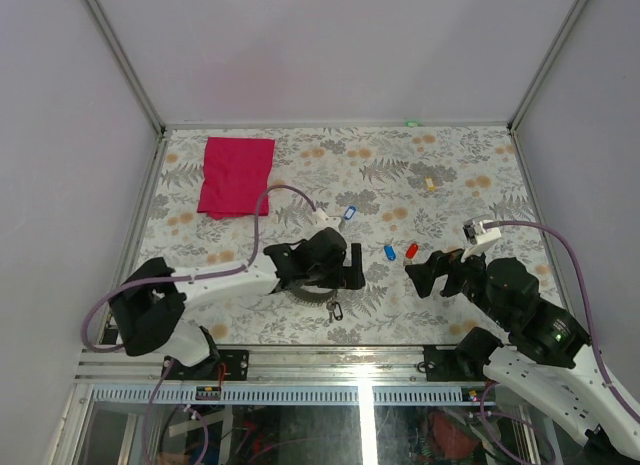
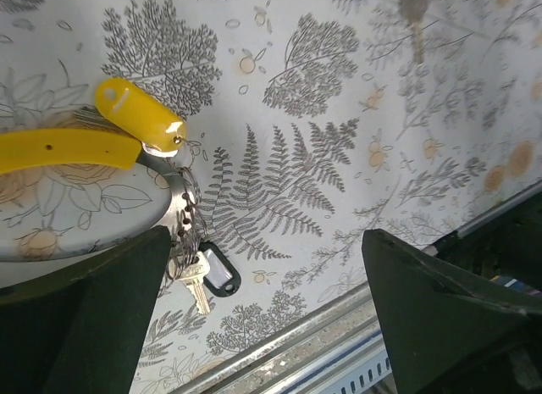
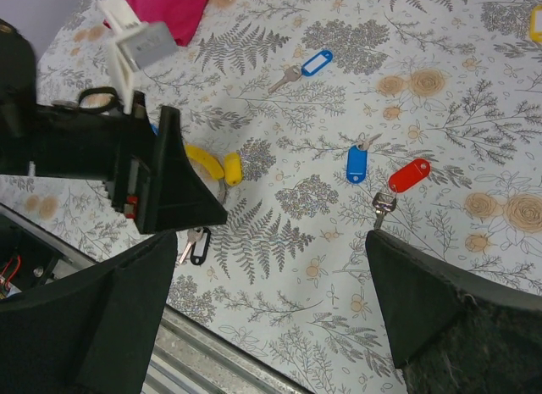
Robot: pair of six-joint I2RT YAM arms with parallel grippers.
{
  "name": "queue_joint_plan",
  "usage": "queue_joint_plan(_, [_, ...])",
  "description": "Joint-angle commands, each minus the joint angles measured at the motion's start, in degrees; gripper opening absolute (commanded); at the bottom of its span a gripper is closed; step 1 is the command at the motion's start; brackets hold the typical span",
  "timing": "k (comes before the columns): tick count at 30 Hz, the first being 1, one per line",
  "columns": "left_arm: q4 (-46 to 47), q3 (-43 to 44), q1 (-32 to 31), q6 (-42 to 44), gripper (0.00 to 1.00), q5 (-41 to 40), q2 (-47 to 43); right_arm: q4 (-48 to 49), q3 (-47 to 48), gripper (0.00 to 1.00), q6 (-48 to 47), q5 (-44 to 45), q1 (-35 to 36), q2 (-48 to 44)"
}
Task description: Put the keys on the keyring
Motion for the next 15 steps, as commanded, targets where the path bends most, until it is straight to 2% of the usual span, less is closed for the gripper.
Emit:
queue_joint_plan(1, [-1.44,-0.67,-0.03,2.01,1.00,-6.35,-7.18,2.27,-0.19,0.99,1.32,1.52,-0.11,1.09])
queue_joint_plan(9, [-6.27,-6.16,0.04,-0.57,1.00,-13.41,-18.34,1.51,-0.91,0.99,3.94,3.28,-0.11,4.88])
queue_joint_plan(15, [-8.14,-10.89,0.59,-1.49,1.00,-15.02,-24.13,2.66,-0.18,0.80,3.13,-5.59,-0.11,14.35])
